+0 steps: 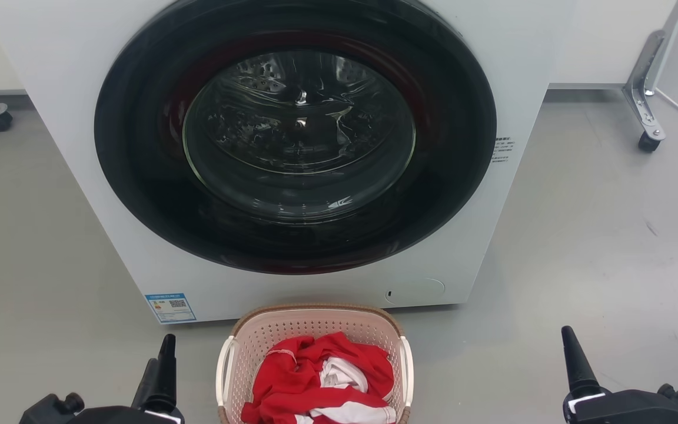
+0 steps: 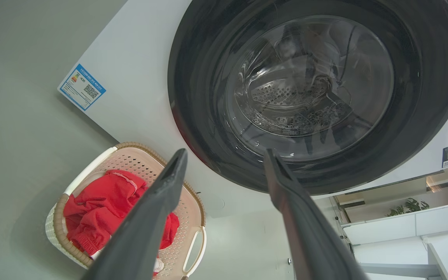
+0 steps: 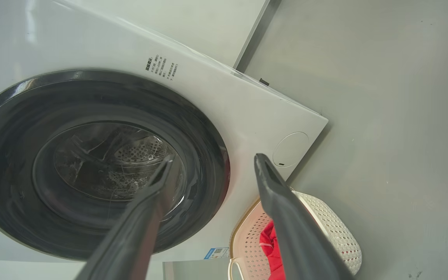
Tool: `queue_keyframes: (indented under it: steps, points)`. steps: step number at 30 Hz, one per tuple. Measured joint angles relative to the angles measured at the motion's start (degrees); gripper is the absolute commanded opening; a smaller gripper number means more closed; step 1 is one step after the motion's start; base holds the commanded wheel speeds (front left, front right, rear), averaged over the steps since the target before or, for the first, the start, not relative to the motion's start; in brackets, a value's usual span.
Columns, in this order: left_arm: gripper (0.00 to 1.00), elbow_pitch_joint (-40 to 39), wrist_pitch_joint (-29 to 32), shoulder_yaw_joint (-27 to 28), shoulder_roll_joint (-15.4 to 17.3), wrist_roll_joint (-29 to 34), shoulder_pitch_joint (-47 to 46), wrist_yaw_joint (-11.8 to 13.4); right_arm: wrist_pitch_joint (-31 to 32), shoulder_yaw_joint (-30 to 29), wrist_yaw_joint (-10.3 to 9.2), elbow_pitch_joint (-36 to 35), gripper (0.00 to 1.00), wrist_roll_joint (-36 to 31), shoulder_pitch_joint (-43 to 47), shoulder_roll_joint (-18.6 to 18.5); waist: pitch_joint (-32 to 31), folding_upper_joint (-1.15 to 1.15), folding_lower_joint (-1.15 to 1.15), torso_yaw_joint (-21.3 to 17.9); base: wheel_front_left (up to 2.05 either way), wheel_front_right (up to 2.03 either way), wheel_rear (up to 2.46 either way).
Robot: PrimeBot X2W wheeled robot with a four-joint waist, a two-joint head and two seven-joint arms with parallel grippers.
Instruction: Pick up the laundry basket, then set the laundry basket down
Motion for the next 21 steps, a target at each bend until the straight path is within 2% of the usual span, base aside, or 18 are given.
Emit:
queue_keyframes:
  steps: [21]
  points:
    - [1.00, -1.85, -4.63, -5.46, 2.32, 23.97, 0.35, 3.37, -4.41, 7.10, -3.00, -0.51, 1.00, -20.22, -0.98, -1.60, -0.13, 0.00, 0.00, 0.04, 0.00, 0.00, 0.00]
